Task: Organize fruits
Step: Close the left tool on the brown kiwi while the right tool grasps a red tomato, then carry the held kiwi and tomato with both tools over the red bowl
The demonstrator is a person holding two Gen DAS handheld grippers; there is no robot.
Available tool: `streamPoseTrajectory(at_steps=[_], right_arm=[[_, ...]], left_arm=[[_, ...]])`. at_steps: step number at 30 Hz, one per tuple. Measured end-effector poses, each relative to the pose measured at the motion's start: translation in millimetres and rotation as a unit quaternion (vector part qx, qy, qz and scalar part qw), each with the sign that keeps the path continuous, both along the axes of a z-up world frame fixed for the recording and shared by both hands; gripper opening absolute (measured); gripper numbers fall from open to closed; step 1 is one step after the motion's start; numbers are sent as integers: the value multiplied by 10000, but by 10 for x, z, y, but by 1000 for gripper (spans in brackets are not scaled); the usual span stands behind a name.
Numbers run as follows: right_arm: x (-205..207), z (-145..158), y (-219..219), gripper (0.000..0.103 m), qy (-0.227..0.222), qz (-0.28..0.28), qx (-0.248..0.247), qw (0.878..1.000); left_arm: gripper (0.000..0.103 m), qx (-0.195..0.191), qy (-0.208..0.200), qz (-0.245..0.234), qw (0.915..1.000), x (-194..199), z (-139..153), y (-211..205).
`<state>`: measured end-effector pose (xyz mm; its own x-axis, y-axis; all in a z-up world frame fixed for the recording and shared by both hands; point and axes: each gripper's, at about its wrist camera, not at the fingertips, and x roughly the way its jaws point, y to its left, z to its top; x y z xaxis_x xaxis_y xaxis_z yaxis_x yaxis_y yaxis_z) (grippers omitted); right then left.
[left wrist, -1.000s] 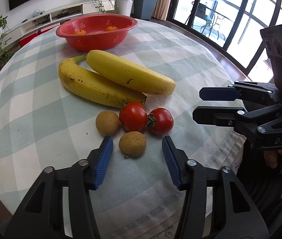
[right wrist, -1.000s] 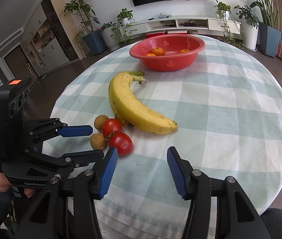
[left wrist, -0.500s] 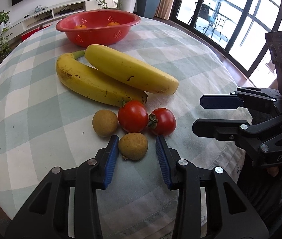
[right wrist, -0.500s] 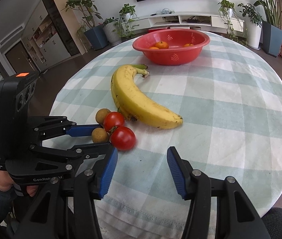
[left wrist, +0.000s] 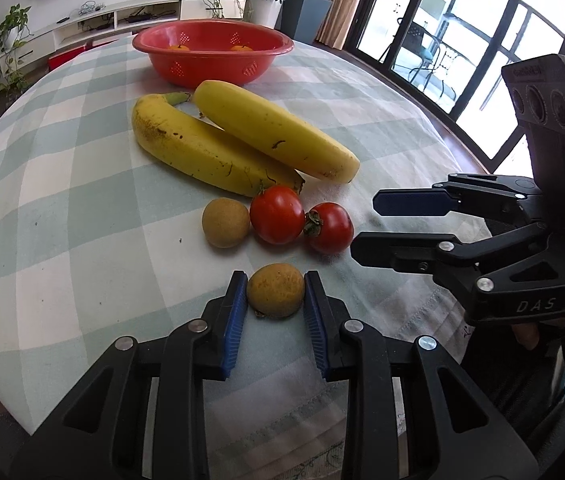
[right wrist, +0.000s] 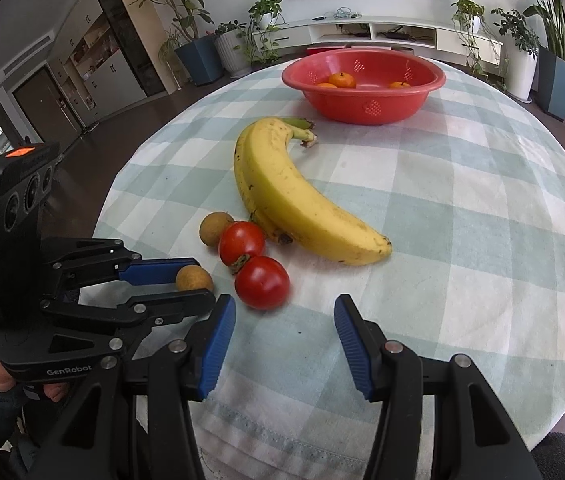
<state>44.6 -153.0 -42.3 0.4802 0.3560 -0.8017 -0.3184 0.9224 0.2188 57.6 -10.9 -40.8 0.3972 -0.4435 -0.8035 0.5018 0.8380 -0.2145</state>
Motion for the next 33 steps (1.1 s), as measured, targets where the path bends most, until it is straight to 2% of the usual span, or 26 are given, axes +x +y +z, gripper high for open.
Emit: streamPoseTrajectory(at_steps=[6, 13, 16, 19, 21, 25, 33], right_arm=[[112, -91, 126, 56, 128, 152, -150, 9997], [177, -114, 196, 56, 88, 211, -274, 9994], [170, -128, 264, 56, 11, 309, -473, 9984], [156, -142, 317, 52, -83, 370, -675, 9970], [152, -141, 308, 44, -108, 373, -716, 9967], [142, -141, 311, 36, -163, 404, -822, 9957], [67, -116, 275, 34, -149, 362, -726, 9966]], left_arm=[[27, -98, -3, 154, 9998, -25, 34, 117], [27, -192, -20, 154, 9997, -47, 67, 154], [27, -244, 2, 198, 9995, -38, 68, 174], [27, -284, 22, 226, 9993, -30, 68, 187], [27, -283, 28, 235, 9993, -32, 59, 186], [27, -290, 47, 256, 9992, -41, 48, 192], [27, -350, 54, 329, 9988, -34, 52, 219]])
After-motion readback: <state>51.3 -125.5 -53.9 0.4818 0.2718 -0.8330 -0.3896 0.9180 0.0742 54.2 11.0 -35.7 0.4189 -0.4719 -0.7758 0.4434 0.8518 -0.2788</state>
